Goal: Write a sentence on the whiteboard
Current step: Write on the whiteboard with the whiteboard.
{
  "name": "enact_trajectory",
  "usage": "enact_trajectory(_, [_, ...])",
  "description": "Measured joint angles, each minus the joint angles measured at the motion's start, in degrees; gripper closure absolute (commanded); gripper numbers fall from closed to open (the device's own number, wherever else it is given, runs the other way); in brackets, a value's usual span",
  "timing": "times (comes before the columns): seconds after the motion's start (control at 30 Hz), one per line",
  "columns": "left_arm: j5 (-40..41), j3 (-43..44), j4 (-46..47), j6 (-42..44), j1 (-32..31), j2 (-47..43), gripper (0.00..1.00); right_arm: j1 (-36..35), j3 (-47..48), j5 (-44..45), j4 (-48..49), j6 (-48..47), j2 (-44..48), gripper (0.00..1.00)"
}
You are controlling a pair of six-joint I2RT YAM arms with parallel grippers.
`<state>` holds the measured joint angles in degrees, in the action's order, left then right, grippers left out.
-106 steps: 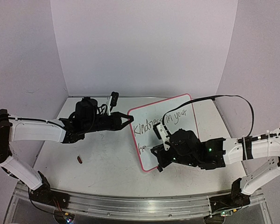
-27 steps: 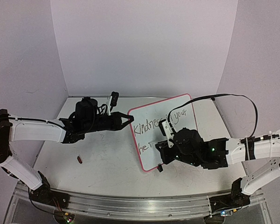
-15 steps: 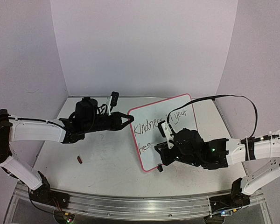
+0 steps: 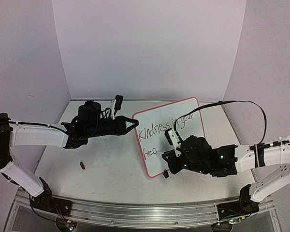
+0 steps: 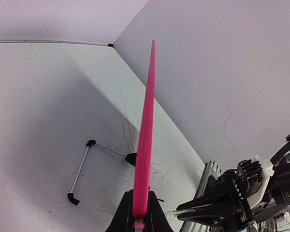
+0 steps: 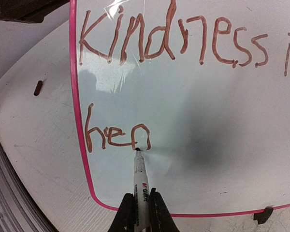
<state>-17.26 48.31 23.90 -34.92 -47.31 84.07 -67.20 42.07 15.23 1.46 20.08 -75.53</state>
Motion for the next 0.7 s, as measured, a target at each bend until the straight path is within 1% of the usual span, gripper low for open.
enact_trajectory(0.7, [0.0,0.0,0.0,0.0,0.0,0.0,1.0,1.2,2.1,2.9,0.7,-0.7,-0.2,1.0])
